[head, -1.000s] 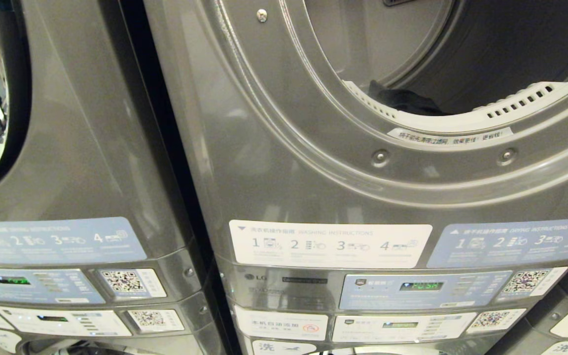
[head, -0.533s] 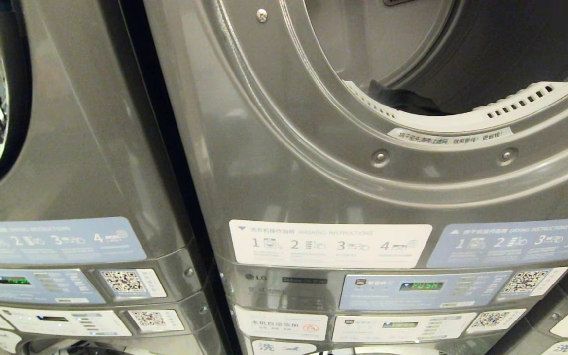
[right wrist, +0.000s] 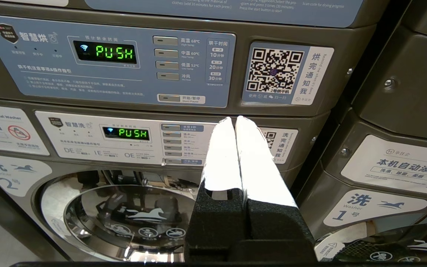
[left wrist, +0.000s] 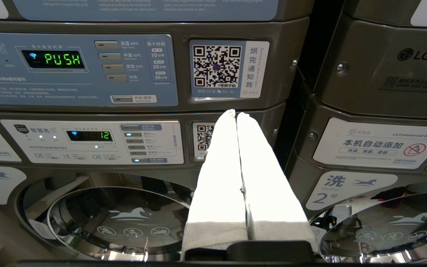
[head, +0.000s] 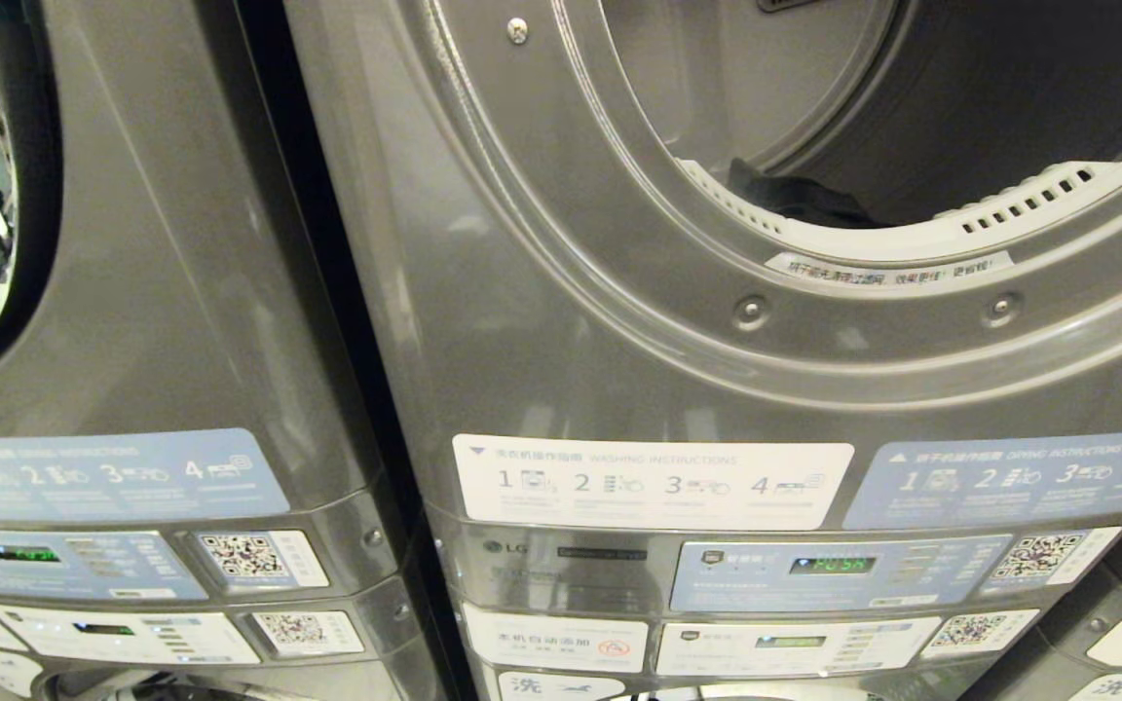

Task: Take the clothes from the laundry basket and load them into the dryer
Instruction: Close the dryer

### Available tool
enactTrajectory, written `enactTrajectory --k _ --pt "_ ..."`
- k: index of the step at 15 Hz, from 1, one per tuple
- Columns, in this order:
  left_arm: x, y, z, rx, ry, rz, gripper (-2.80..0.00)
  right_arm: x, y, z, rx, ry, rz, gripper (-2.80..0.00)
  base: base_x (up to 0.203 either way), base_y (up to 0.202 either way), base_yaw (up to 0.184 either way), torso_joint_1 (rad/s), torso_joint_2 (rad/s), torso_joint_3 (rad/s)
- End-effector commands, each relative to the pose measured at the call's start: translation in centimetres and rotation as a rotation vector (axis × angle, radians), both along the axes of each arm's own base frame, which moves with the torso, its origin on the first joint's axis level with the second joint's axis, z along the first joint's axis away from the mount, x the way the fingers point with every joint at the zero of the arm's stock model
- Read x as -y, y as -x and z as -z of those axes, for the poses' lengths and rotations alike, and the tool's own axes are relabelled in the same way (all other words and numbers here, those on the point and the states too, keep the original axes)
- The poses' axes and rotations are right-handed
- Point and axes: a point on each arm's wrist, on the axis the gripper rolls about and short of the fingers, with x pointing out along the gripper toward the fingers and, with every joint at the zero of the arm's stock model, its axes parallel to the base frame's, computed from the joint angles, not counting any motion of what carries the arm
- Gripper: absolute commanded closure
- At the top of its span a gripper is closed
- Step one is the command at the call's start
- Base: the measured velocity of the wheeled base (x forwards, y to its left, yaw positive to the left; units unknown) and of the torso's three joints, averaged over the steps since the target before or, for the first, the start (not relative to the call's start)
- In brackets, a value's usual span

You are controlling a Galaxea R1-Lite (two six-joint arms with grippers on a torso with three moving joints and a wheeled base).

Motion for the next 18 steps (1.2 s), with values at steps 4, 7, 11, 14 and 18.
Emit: enactTrajectory --k 4,7,11,14,18 --pt "0.0 0.01 0.0 0.002 -0.001 -0.001 0.0 0.0 0.0 0.02 0.0 0.001 -0.001 0.0 0.0 0.0 0.0 0.0 0.0 0.0" --pt "0.0 0.01 0.0 0.002 0.001 -0.001 0.0 0.0 0.0 0.02 0.0 0.001 -0.001 0.0 0.0 0.0 0.0 0.0 0.0 0.0" --pt "0.0 0.01 0.0 0.002 -0.001 -0.001 0.0 0.0 0.0 0.02 0.0 0.001 -0.001 0.0 0.0 0.0 0.0 0.0 0.0 0.0" --pt "0.0 0.01 0.0 0.002 0.001 -0.001 0.0 0.0 0.0 0.02 0.0 0.0 -0.001 0.0 0.0 0.0 0.0 0.0 0.0 0.0" --pt "0.0 0.01 0.0 0.002 -0.001 -0.001 0.0 0.0 0.0 0.02 0.0 0.0 -0.001 0.0 0.0 0.0 0.0 0.0 0.0 0.0"
